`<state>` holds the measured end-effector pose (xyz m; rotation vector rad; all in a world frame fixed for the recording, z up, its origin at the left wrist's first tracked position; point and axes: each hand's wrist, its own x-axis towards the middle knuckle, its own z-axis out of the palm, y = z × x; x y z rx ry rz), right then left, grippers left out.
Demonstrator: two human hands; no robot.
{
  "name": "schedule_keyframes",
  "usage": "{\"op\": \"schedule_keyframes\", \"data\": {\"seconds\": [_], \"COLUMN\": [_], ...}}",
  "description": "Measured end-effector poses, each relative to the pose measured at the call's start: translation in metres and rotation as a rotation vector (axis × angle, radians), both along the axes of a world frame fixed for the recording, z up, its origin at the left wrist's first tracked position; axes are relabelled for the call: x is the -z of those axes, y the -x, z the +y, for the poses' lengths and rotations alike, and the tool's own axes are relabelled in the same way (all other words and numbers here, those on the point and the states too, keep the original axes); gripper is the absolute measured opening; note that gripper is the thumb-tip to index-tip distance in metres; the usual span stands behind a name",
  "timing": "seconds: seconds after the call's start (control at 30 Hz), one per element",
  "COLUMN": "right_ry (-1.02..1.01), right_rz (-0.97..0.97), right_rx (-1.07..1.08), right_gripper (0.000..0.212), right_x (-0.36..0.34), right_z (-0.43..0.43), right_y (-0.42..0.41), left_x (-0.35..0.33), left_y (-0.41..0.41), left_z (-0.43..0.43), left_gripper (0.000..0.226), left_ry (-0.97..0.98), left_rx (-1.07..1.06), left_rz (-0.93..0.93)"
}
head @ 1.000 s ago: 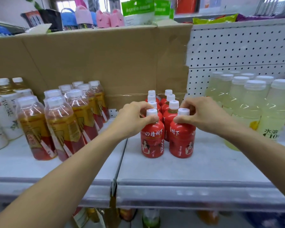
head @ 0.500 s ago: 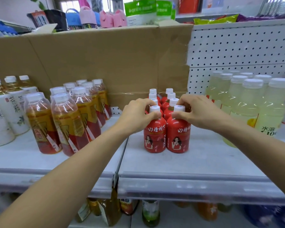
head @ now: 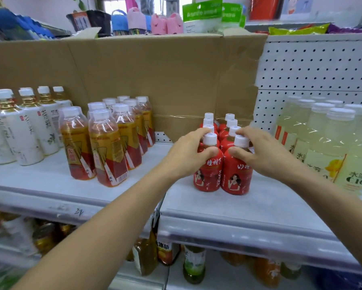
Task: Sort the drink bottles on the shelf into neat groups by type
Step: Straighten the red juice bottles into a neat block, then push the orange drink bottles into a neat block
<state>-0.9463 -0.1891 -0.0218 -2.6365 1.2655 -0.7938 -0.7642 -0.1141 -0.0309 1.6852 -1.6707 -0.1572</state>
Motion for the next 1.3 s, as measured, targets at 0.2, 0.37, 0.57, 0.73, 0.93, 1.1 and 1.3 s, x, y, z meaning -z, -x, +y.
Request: {"op": "schedule_keyframes", "data": {"seconds": [0.2,0.37,0.57,0.73,0.93,1.1,1.3], "right_ry": [0.315,0.350,-0.148,-0.331,-0.361,-0.449,-0.533], "right_rz": [-0.214,-0.296,-0.336,-0.324,-0.433,-0.481,-0.479], "right_rx": [-0.102,-0.228,-0.323,-0.267,-0.284,-0.278,-0.282], "right_gripper": [0.052,0.048,0.081,0.097,0.072,0.072,0.068], "right_x": [0.016,0.005,0.008,0.020,0.037,0.037,0.036], "right_z": [0.031,0.062,0.097,0.107,0.104,0.094,0.080], "right_y": [-0.033,-0.094,-0.191,-0.250,-0.276,-0.286,-0.287], "left_x": [0.021,0.030,0.029,0.027,0.038,0.041,0.039], "left_y": [-0.036,-0.129,-0.232,-0.292,-0.315,-0.313,-0.305], "left_z": [0.067,0.116,0.132,0.119,0.100,0.086,0.081], "left_gripper": [0.065,0.066,0.089,0.103,0.084,0.078,0.078], "left_ry": [0.183,0.515,0.480,0.086,-0.021,-0.032,-0.023], "left_rx": [0.023,-0.141,-0.323,-0.074,0.156,0.234,0.259], "left_rz": [-0.135,-0.155,0.083,0.240,0.418,0.478,0.527]}}
